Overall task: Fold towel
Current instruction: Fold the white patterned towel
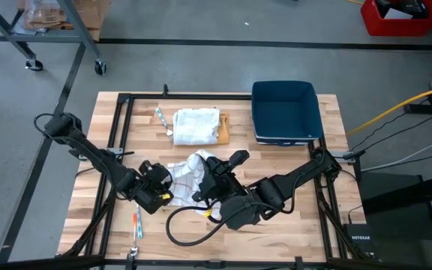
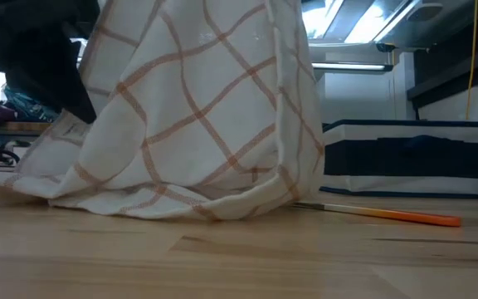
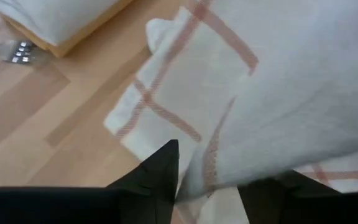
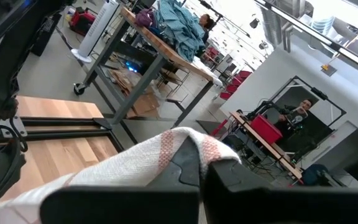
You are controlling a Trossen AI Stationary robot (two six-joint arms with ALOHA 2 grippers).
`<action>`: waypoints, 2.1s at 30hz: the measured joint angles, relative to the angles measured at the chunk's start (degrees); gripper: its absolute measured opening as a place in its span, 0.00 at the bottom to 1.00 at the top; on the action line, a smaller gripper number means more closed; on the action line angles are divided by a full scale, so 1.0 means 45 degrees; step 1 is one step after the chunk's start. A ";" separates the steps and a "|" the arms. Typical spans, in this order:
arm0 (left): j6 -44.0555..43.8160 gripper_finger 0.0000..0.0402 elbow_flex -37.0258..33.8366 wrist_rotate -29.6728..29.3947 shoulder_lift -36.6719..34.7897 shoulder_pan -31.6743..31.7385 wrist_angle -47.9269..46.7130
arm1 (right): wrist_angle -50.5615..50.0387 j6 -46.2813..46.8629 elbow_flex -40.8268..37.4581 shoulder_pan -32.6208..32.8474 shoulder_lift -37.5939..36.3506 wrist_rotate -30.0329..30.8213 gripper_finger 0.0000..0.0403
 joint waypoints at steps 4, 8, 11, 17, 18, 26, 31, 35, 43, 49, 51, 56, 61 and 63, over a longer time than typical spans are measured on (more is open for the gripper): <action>-0.0007 0.35 -0.0005 0.0378 0.0703 0.0000 0.0215 | 0.0000 0.0005 0.0000 0.0000 0.0000 -0.0005 0.00; -0.0007 0.36 -0.0005 0.1282 0.1359 -0.0011 0.0298 | 0.0000 0.0004 0.0000 -0.0004 0.0000 -0.0005 0.00; 0.0039 0.36 -0.0005 0.1765 0.1860 -0.0063 0.0542 | 0.0000 0.0000 0.0000 -0.0002 0.0000 -0.0008 0.00; -0.0245 0.28 -0.0005 0.1800 0.2217 -0.0097 0.0309 | 0.0000 0.0001 0.0000 0.0000 0.0000 -0.0010 0.00; -0.0249 0.25 -0.0005 0.1797 0.2208 -0.0097 0.0315 | 0.0000 0.0000 0.0000 0.0000 0.0000 -0.0010 0.00; -0.0211 0.02 -0.0005 0.1810 0.2193 -0.0097 0.0321 | 0.0000 -0.0005 0.0000 -0.0001 0.0000 -0.0010 0.00; 0.0931 0.01 0.0210 0.2698 0.1771 -0.0097 0.0296 | 0.0309 -0.0460 0.0005 -0.0005 0.0000 0.0219 0.00; 0.1150 0.00 0.0922 0.2753 0.0795 -0.0097 -0.0515 | 0.1383 -0.1566 0.0010 -0.0032 0.0000 0.0263 0.00; 0.2219 0.00 0.3481 0.0481 -0.2062 -0.0333 -0.2895 | 0.3737 -0.4791 0.0039 -0.0289 -0.0340 0.1730 0.00; 0.4423 0.00 0.5145 -0.2352 -0.3841 -0.0391 -0.2954 | 0.3750 -0.5333 0.0044 -0.0539 -0.1266 0.1681 0.00; 0.5020 0.00 0.5576 -0.3174 -0.4223 -0.0300 -0.2934 | 0.3689 -0.5338 0.0044 -0.0620 -0.1754 0.1667 0.00; 0.6273 0.00 0.6393 -0.4722 -0.4809 0.0277 -0.2943 | 0.3738 -0.5929 0.0049 -0.0968 -0.3085 0.1064 0.00; 0.7713 0.00 0.7172 -0.6426 -0.5055 0.1221 -0.2023 | 0.3745 -0.6329 0.0049 -0.1475 -0.4412 0.0273 0.00; 0.9045 0.00 0.7495 -0.6720 -0.5102 0.1633 -0.0908 | 0.3766 -0.6329 0.0049 -0.1717 -0.4825 0.0022 0.00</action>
